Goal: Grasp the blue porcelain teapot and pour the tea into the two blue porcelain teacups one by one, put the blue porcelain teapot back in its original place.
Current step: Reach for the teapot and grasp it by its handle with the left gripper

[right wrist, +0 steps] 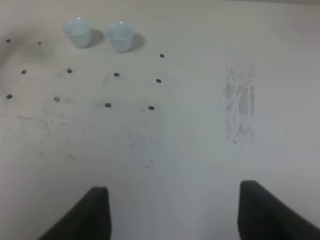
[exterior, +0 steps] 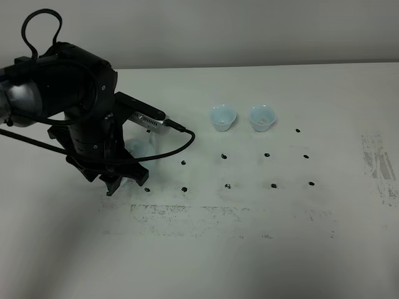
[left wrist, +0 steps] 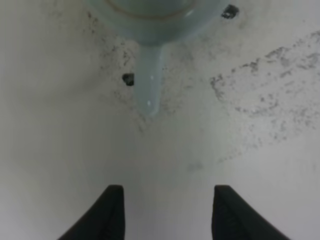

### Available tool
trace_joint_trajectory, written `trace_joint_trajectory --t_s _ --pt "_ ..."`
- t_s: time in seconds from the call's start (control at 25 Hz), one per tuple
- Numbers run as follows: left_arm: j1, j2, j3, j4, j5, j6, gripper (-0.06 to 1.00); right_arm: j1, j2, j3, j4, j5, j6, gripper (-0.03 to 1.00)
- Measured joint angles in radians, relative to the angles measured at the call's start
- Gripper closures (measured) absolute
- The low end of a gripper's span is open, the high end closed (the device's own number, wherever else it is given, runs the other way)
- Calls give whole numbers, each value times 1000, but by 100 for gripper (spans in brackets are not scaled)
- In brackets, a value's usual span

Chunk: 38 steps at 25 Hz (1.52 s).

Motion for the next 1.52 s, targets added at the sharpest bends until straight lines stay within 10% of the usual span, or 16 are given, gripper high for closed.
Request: trace_joint_trajectory --t_s 1.52 --pt "2 105 6 29 -199 3 52 0 0 0 0 0 0 40"
